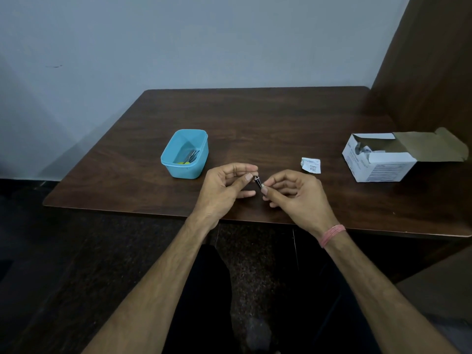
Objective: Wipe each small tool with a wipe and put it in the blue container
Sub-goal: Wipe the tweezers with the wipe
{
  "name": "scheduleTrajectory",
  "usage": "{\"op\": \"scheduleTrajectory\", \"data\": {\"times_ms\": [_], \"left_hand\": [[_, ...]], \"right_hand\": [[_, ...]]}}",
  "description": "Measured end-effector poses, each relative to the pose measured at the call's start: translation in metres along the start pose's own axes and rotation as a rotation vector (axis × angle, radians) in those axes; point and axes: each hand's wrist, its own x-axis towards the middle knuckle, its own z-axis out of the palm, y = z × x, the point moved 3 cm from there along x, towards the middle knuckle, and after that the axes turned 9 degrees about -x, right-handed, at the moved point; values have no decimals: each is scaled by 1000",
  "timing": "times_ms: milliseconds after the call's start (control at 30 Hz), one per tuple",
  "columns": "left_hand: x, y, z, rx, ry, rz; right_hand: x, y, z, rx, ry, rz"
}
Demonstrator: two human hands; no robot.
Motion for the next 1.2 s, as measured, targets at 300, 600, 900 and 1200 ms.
{"op": "scheduleTrajectory", "data": {"times_ms": [300, 600, 900, 1200], "left_hand": [[0, -1, 4, 49, -40, 31], [-2, -3, 8, 252, 61, 175], [-4, -1, 7, 165, 1, 58], [-3, 6, 3, -11, -63, -11]], "right_hand": [[1, 2, -1, 5, 43, 25], [0, 4, -6, 81, 135, -11], [-6, 1, -1, -27, 112, -91], [-1, 3, -8, 49, 278, -61]]}}
